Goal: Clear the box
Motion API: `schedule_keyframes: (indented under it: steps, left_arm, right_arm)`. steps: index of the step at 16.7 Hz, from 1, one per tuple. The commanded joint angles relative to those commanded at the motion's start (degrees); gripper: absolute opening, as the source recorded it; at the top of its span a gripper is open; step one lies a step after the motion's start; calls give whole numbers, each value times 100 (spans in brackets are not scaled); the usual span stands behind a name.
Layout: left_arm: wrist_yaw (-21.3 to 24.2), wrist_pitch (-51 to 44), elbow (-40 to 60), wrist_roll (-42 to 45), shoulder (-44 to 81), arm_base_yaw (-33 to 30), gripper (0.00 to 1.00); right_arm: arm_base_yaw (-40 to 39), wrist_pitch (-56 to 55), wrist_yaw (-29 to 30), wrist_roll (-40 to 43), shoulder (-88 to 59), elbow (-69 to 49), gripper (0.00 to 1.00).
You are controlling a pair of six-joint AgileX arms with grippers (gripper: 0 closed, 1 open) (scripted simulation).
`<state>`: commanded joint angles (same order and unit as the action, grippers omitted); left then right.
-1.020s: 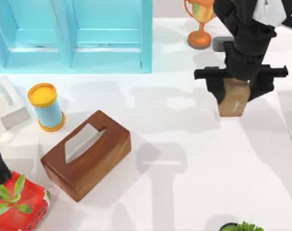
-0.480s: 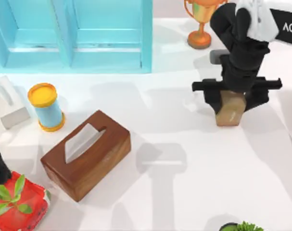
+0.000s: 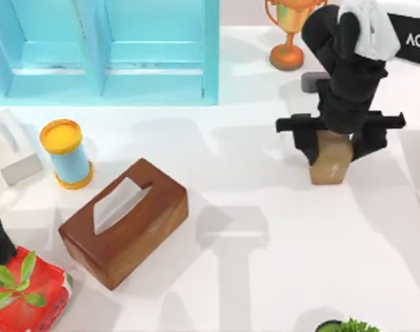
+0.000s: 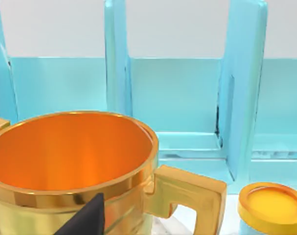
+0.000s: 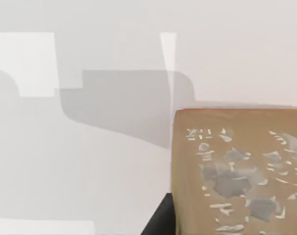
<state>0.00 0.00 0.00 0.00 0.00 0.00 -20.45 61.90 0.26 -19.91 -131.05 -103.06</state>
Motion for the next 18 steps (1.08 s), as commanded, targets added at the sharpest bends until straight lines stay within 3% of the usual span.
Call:
schedule_keyframes:
  steps: [4, 5, 14, 18]
  left_arm:
    - [0, 0, 0, 0, 0, 0, 100]
    - [0, 0, 0, 0, 0, 0, 100]
    - [0, 0, 0, 0, 0, 0, 100]
    - [0, 0, 0, 0, 0, 0, 100]
  right_arm:
    - [0, 0, 0, 0, 0, 0, 98]
    - [0, 0, 0, 0, 0, 0, 100]
    - [10, 20, 0, -1, 4, -20, 100]
    - [11, 612, -7, 1, 62, -571, 100]
